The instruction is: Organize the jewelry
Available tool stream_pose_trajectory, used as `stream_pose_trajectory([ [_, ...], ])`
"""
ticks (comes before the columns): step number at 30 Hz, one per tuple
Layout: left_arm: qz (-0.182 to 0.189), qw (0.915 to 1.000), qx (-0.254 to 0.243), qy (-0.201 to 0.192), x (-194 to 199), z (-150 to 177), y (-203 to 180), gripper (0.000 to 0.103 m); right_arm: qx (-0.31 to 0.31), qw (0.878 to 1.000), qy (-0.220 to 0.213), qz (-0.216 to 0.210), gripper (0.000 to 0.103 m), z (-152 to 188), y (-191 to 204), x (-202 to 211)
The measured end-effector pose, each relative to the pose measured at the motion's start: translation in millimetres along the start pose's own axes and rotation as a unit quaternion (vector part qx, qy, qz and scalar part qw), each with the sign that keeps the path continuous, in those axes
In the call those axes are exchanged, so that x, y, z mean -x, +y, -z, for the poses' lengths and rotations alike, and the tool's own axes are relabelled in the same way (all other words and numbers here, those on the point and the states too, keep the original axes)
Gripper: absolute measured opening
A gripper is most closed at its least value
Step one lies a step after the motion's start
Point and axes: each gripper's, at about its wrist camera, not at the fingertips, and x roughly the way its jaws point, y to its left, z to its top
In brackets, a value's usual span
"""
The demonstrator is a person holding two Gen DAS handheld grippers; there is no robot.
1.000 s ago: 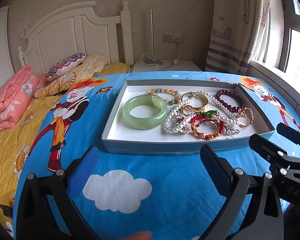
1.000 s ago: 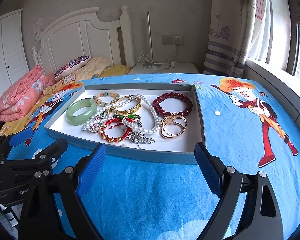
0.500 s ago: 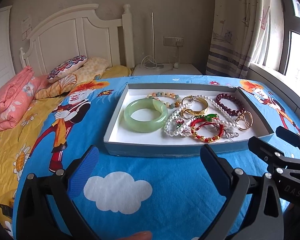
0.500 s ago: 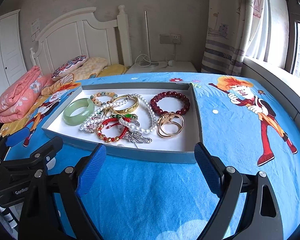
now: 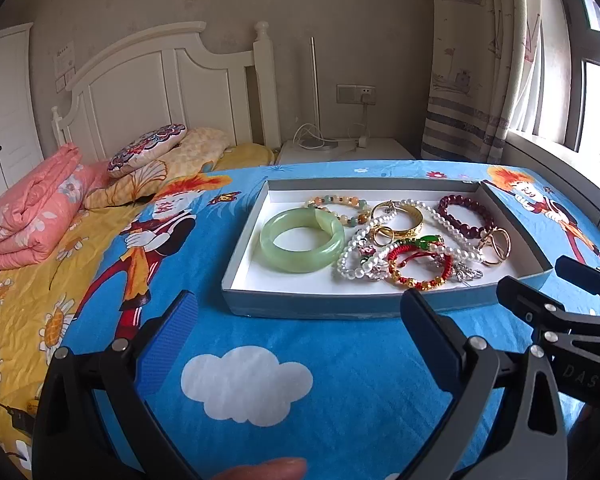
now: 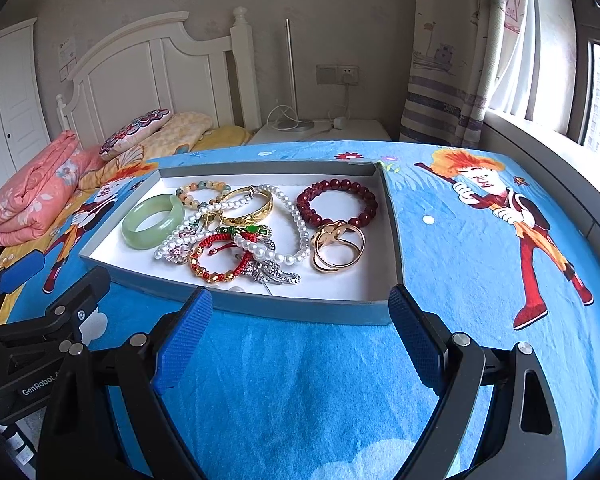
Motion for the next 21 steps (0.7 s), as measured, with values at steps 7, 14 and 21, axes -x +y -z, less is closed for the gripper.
stream_pose_trajectory([
  [7,0.009,0.9999,-0.002,-0.008,3.6,-0.6,-0.4,0.101,-0.001,1.0,0.002,0.002,0.086,0.6,-0.9,-1.3],
  [14,0.022,0.9997,-0.002,-0.013,7.6,0.6,1.2,0.101,-0.002,1.0,0.004,0.001,0.086,2.4,-2.2,-2.7],
  [21,0.053,0.9902,-0.035,0.124,-8.2,26.8,11.1,0.101,0.014,0.993,0.114,0.013,0.086,33.7,-13.0,0.8],
])
